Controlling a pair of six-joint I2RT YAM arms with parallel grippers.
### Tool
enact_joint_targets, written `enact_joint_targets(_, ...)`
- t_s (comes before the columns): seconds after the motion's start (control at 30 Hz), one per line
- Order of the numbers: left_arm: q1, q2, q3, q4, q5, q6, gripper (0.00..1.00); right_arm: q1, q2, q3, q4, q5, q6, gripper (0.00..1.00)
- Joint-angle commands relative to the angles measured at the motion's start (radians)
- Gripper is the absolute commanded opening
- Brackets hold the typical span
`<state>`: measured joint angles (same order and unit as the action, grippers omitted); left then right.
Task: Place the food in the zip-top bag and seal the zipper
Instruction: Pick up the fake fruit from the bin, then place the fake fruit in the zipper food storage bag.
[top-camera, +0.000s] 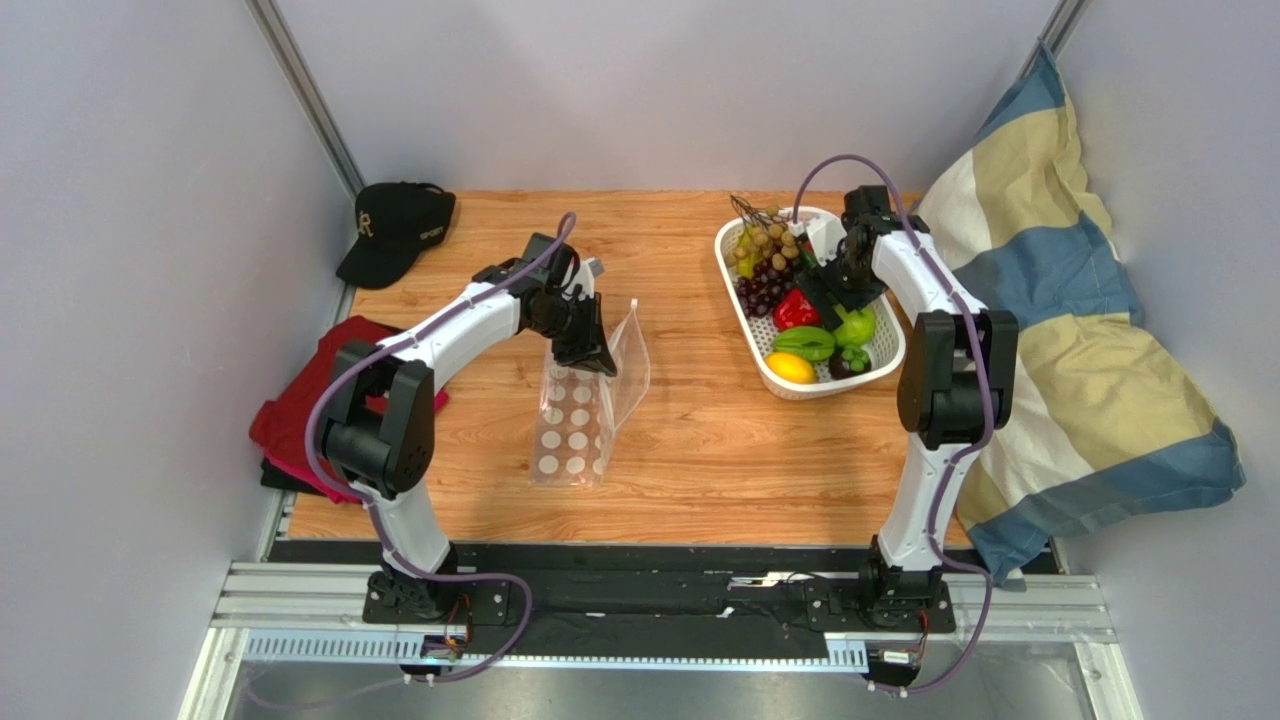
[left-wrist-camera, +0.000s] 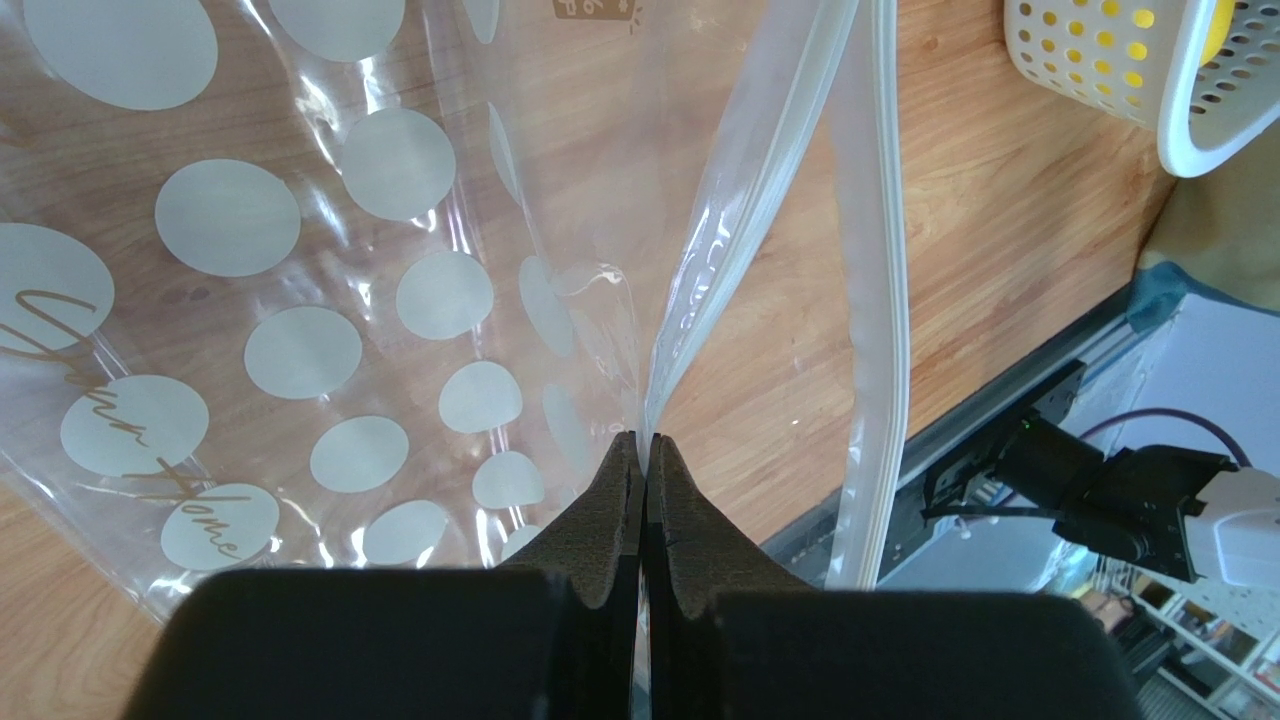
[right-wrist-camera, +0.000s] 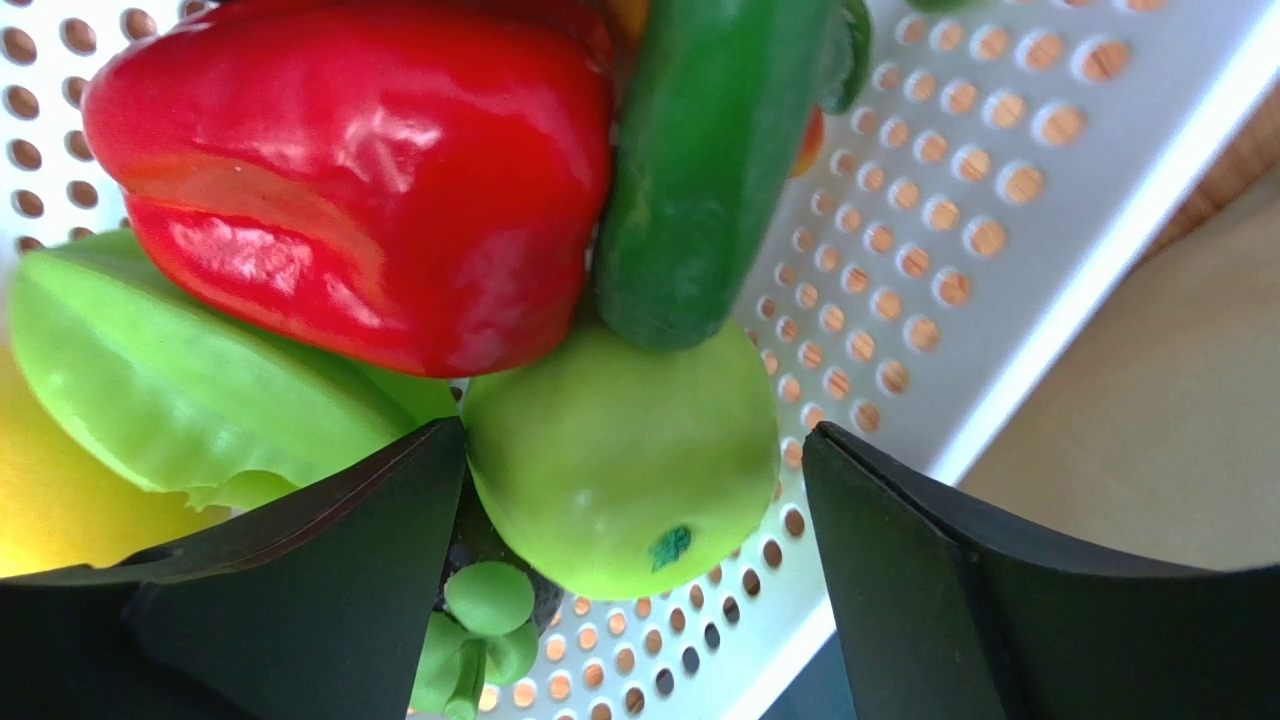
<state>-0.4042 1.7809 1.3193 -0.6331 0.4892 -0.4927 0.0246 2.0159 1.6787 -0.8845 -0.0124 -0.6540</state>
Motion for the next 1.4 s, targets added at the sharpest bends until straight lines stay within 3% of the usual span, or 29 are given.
enact_joint_targets(0.0, -0.004, 0.008, 0.046, 0.021, 0.019, -0.01, 0.0, -0.005, 0.032, 0.036, -0.021, -0.023, -0.084, 0.89)
enact_joint_targets(0.2, -0.004, 0.012, 0.05, 0.019, 0.022, -0.014, 0.0, -0.006, 0.069, 0.044, -0.056, -0.014, -0.139, 0.92)
enact_joint_targets(0.3, -0.004, 0.011, 0.052, 0.018, 0.022, -0.014, 0.0, -0.009, 0.072, 0.042, -0.056, -0.012, -0.144, 0.88)
enact_joint_targets(0.4, -0.004, 0.006, 0.051, 0.019, 0.023, -0.015, 0.0, -0.009, 0.053, 0.059, -0.057, -0.018, -0.125, 0.75)
enact_joint_targets(0.43, -0.004, 0.006, 0.049, 0.021, 0.026, -0.02, 0.0, -0.009, 0.044, 0.065, -0.059, -0.021, -0.119, 0.65)
enact_joint_targets(0.6, -0.004, -0.005, 0.047, 0.024, 0.037, -0.03, 0.0, -0.011, -0.026, 0.191, -0.149, -0.064, -0.073, 0.35)
enact_joint_targets(0.73, -0.004, 0.003, 0.047, 0.03, 0.052, -0.046, 0.0, -0.006, -0.065, 0.295, -0.224, -0.162, 0.023, 0.02)
enact_joint_targets(0.97, -0.004, 0.014, 0.052, 0.032, 0.071, -0.046, 0.0, 0.017, -0.115, 0.328, -0.269, -0.239, 0.114, 0.0)
enact_joint_targets(1.07, -0.004, 0.009, 0.047, 0.041, 0.094, -0.05, 0.0, 0.021, -0.15, 0.354, -0.271, -0.351, 0.201, 0.0)
enact_joint_targets(1.1, -0.004, 0.006, 0.046, 0.049, 0.107, -0.061, 0.0, 0.021, -0.163, 0.355, -0.258, -0.46, 0.239, 0.0)
enact_joint_targets(1.2, -0.004, 0.005, 0.028, 0.075, 0.149, -0.084, 0.0, 0.046, -0.227, 0.293, -0.107, -0.701, 0.504, 0.0)
enact_joint_targets(1.23, -0.004, 0.003, 0.02, 0.085, 0.166, -0.09, 0.0, 0.06, -0.25, 0.203, -0.037, -0.759, 0.59, 0.0)
enact_joint_targets(1.27, -0.004, 0.005, 0.014, 0.096, 0.178, -0.096, 0.0, 0.093, -0.297, 0.149, 0.157, -0.799, 0.685, 0.0)
enact_joint_targets(1.3, -0.004, 0.005, 0.011, 0.104, 0.189, -0.107, 0.0, 0.115, -0.325, 0.078, 0.273, -0.854, 0.891, 0.0)
enact_joint_targets(1.37, -0.002, 0.017, 0.012, 0.118, 0.221, -0.118, 0.0, 0.19, -0.386, -0.097, 0.585, -0.871, 1.054, 0.0)
